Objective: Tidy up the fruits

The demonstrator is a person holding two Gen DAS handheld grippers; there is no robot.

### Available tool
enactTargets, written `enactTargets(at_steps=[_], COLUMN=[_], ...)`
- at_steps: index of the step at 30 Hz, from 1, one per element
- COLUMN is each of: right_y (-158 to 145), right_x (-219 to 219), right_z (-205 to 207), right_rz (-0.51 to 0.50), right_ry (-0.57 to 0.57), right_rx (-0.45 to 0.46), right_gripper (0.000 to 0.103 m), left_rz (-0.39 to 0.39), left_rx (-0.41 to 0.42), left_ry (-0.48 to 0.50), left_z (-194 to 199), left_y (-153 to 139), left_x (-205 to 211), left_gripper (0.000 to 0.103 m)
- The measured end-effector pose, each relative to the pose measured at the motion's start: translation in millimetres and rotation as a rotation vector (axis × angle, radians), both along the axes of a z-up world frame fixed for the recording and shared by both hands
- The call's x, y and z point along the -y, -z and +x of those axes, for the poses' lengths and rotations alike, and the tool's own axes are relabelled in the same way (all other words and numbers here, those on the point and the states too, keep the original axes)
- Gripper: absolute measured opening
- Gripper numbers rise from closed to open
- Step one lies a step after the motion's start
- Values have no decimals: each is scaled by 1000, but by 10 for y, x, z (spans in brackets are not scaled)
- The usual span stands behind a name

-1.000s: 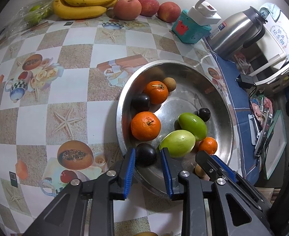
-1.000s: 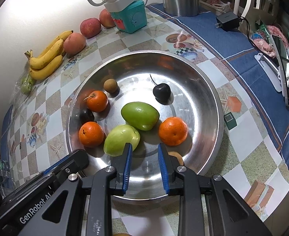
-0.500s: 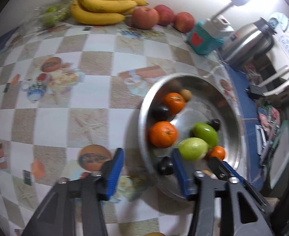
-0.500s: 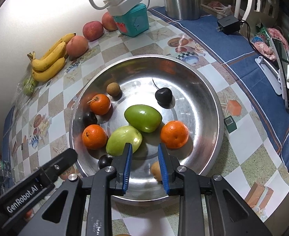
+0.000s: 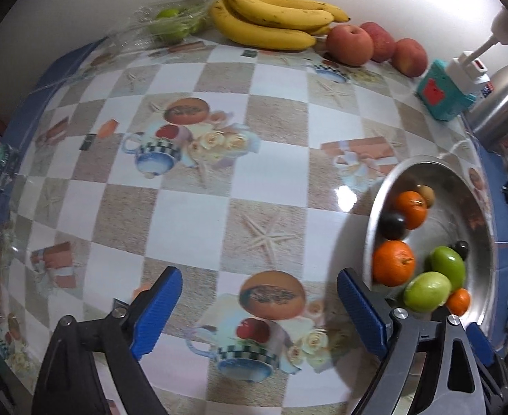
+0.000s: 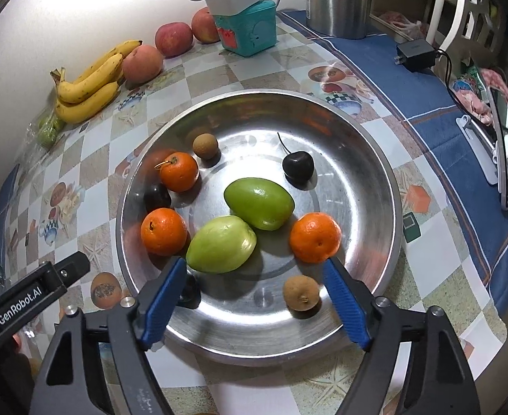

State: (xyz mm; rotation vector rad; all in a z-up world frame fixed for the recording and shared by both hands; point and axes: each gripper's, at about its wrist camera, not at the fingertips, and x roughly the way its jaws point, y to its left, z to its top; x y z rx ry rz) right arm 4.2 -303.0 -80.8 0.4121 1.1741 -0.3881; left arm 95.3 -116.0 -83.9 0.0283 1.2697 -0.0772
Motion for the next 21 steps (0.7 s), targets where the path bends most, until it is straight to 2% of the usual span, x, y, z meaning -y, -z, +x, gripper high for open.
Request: enactTargets(at_steps=[4, 10, 13, 21], right_y=[18, 6, -6, -38], right_x=[-53, -149, -178, -269], right_z=[18, 55, 53, -21], right_rz=[-3, -20, -22, -21], right_ry=[-38, -80, -86, -82], right_rx=[12, 24, 27, 24], right_gripper=[99, 99, 99, 99], left_rz=[46, 132, 146, 215], left_rx=[11, 57, 91, 98], left_ry=[5, 2, -12, -57], left_z=[16, 54, 28, -73], left_y=[14, 31, -13, -26], left_x=[-26, -53, -102, -265], left_gripper=[94, 94, 94, 94])
